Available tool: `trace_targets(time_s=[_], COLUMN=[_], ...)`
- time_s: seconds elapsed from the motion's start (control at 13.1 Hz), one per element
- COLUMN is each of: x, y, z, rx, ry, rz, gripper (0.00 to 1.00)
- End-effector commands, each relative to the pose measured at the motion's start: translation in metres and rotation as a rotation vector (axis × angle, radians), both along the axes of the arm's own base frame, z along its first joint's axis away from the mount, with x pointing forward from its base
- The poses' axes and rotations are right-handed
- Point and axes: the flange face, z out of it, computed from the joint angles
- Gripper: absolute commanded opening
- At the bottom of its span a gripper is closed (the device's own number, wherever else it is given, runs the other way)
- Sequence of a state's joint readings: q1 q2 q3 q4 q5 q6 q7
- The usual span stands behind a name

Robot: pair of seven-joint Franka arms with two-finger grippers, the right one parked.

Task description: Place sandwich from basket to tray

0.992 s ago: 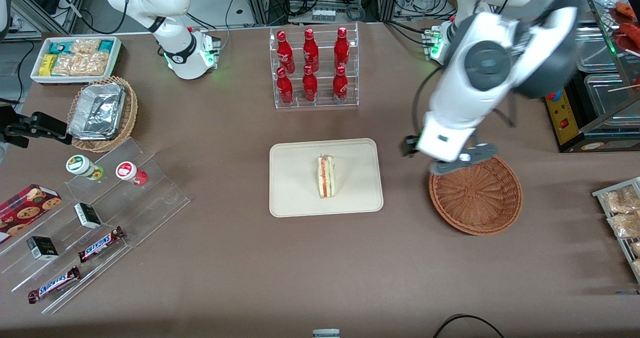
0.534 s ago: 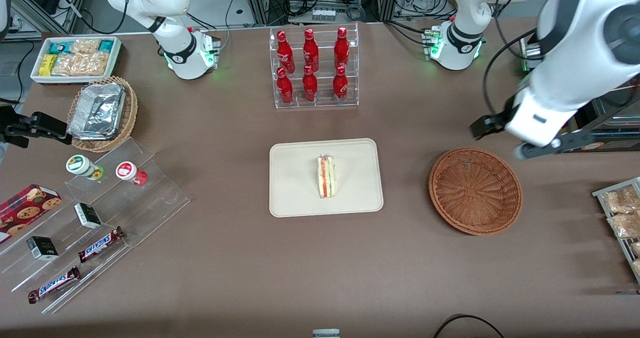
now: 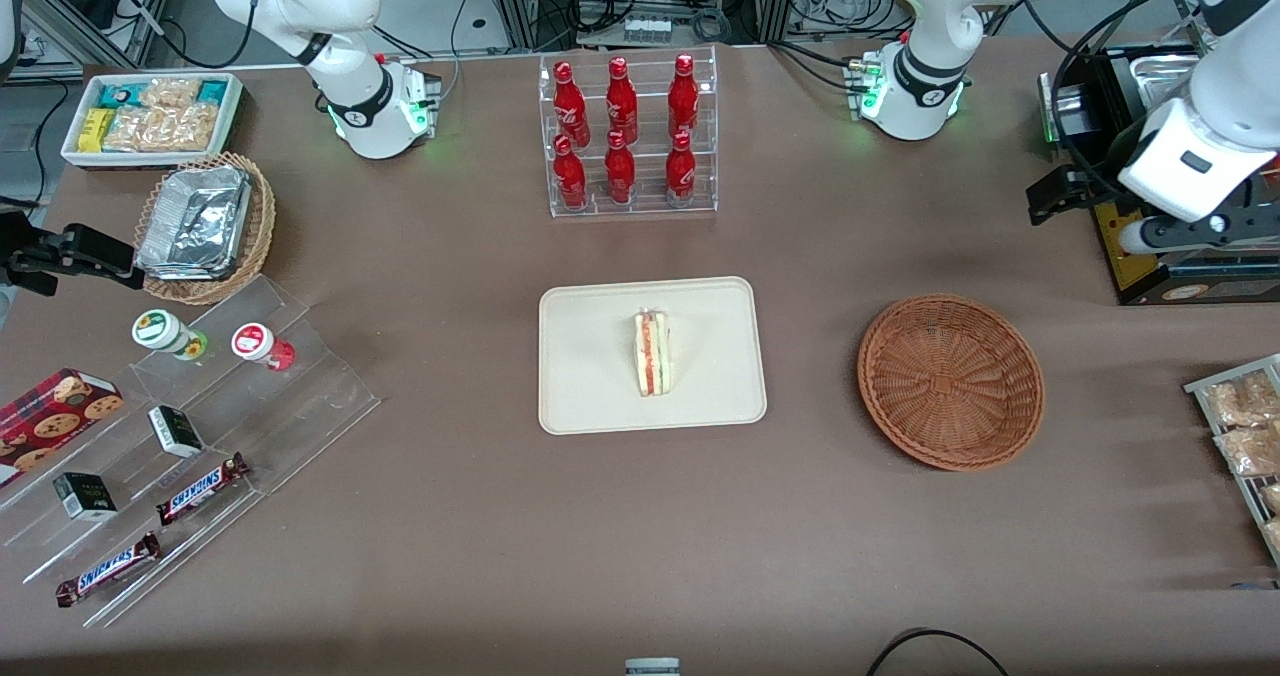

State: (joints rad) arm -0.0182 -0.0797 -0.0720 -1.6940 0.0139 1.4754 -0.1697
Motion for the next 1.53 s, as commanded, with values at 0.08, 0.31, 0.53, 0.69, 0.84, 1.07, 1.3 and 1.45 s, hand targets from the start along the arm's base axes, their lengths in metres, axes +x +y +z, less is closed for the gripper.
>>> trace_targets(time_s=[0.08, 0.31, 0.53, 0.69, 0.84, 1.07, 1.3, 1.45], x=[0.018, 0.036, 0.039, 0.042, 0.043, 0.052, 0.051, 0.045], y=[-0.001, 0.001, -0.012, -0.013, -0.003, 0.003, -0.007, -0.003], z=[0.007, 0.018, 0.019, 0.015, 0.014, 0.025, 0.028, 0.033], rx=[-0.019, -0.038, -0.028, -0.016, -0.016, -0.021, -0.023, -0.018], ry=[-0.027, -0.052, -0.066, -0.061, -0.06, -0.078, -0.086, -0.08], rz=[-0.015, -0.007, -0.032, -0.032, -0.021, -0.012, -0.03, -0.016], gripper=[1.0, 1.0, 1.0, 1.0, 1.0, 1.0, 1.0, 1.0])
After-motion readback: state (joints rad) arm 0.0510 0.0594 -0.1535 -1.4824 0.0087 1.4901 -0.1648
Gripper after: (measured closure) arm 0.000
